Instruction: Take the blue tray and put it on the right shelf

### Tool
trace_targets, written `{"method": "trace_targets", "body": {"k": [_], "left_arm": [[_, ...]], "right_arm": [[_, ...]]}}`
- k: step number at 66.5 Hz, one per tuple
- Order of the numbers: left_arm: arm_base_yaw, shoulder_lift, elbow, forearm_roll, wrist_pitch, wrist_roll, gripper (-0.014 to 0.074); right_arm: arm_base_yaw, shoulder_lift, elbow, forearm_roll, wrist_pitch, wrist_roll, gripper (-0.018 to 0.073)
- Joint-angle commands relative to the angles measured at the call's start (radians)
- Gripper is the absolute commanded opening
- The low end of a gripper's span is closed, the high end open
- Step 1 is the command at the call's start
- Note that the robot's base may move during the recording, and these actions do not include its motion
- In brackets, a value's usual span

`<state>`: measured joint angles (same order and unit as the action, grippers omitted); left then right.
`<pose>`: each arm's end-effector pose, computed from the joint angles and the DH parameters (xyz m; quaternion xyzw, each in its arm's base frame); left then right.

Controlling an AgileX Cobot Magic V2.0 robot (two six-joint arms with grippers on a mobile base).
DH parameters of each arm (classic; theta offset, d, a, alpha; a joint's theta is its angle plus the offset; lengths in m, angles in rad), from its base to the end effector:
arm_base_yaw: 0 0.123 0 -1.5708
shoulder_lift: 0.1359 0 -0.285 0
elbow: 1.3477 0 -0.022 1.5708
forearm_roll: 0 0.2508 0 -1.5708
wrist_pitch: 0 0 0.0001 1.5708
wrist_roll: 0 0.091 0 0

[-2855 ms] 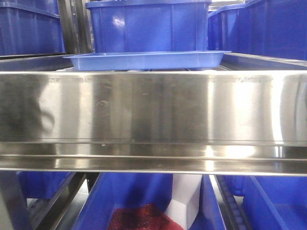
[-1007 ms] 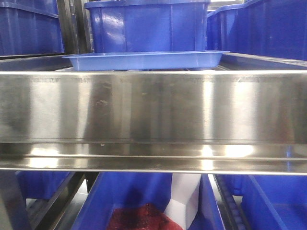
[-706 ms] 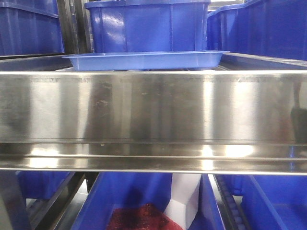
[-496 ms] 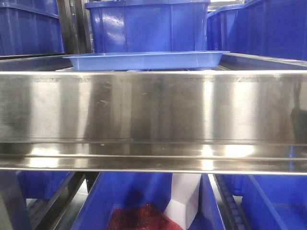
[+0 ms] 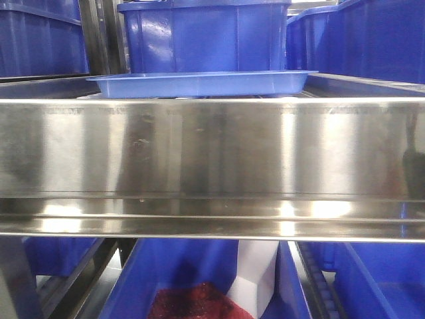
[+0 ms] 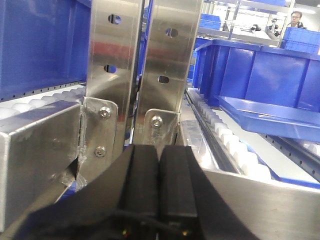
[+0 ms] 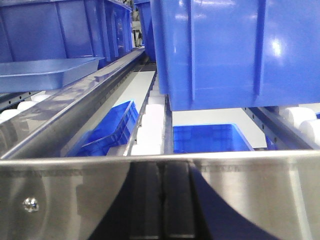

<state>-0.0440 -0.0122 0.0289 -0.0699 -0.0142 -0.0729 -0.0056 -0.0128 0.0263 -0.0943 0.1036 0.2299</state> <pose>0.0564 -0.0024 0.2054 -0.0338 0.6757 -0.0683 0.7332 0.0566 -0.0012 0.1956 0.0542 0.7154 0.0419 0.6954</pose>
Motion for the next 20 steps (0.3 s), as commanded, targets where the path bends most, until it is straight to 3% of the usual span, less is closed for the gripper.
{"method": "trace_targets", "body": {"k": [1,20], "left_arm": [[0.000,-0.011,0.030,-0.006,-0.087,0.006,-0.0049],[0.000,-0.011,0.030,-0.006,-0.087,0.006,-0.0049]], "right_arm": [[-0.005,-0.018,-0.020,0.007,-0.111,-0.012,0.0055],[-0.005,-0.018,-0.020,0.007,-0.111,-0.012,0.0055]]}}
